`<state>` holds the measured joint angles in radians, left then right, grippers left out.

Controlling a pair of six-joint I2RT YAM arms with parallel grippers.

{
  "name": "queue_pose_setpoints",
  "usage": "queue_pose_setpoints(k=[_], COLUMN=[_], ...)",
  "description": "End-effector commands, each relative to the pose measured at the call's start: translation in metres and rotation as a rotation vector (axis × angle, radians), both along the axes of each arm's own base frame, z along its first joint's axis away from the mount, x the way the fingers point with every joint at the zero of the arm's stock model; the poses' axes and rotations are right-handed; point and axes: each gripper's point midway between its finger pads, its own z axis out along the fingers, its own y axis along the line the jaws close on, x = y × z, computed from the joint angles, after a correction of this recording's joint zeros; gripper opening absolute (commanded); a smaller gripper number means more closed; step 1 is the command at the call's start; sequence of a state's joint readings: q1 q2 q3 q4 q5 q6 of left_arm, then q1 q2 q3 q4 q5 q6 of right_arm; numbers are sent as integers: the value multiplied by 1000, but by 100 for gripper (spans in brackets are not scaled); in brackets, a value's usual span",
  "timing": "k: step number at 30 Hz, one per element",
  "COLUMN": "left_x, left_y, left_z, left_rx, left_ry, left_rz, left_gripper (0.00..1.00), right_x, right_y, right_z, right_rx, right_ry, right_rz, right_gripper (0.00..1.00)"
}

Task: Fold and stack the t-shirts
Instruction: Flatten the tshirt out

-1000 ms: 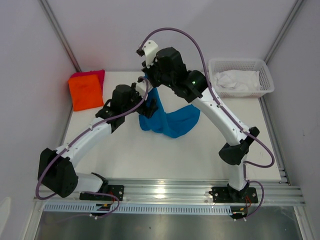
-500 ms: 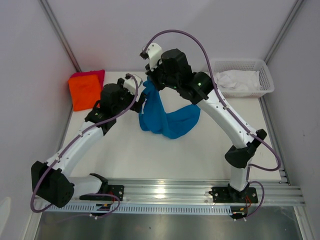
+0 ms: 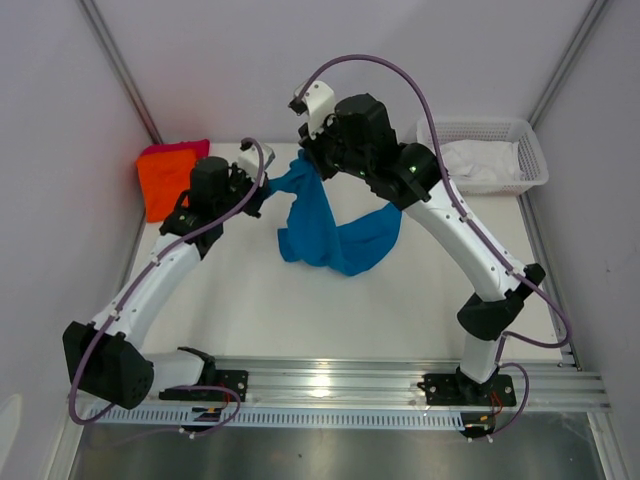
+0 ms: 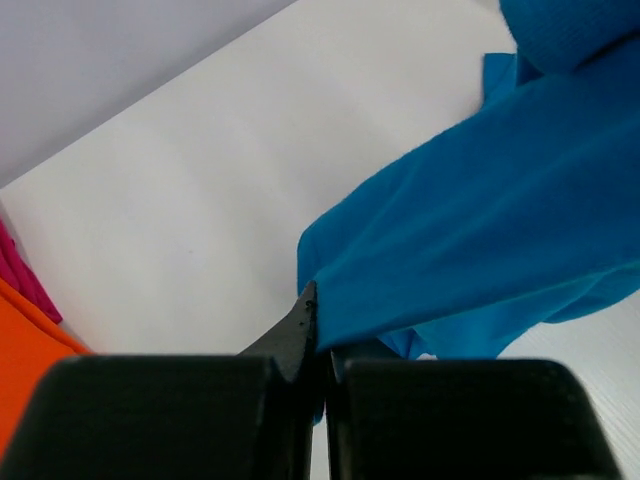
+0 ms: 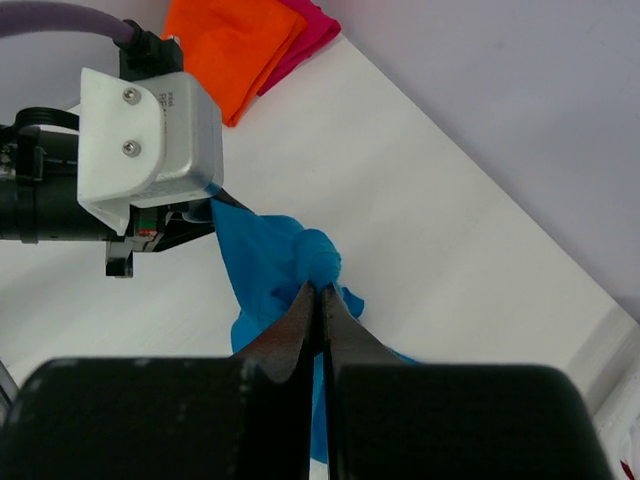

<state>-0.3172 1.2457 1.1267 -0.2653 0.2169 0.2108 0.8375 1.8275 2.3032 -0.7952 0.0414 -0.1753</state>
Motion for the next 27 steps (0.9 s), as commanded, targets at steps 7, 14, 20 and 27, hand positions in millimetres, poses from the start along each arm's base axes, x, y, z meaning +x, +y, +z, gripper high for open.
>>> queue_pose_setpoints(k=[7, 14, 20, 27], left_x=[-9, -25, -59, -67], left_y=[3, 74, 101, 107], left_z=[62, 188, 278, 301], left_rx=[-34, 10, 45, 63], left_ry=[-68, -313, -513, -549], left_rz=[-52, 99, 183, 202], left_gripper=[0, 0, 0, 0], right_x=[-13, -16, -19, -20], right_y=[-14, -10, -4, 2], right_z=[15, -41, -71, -75], right_rx=[58, -6, -7, -8], right_ry=[7, 101, 166, 174], right_rz=[36, 82, 125, 182], right_gripper=[0, 0, 0, 2])
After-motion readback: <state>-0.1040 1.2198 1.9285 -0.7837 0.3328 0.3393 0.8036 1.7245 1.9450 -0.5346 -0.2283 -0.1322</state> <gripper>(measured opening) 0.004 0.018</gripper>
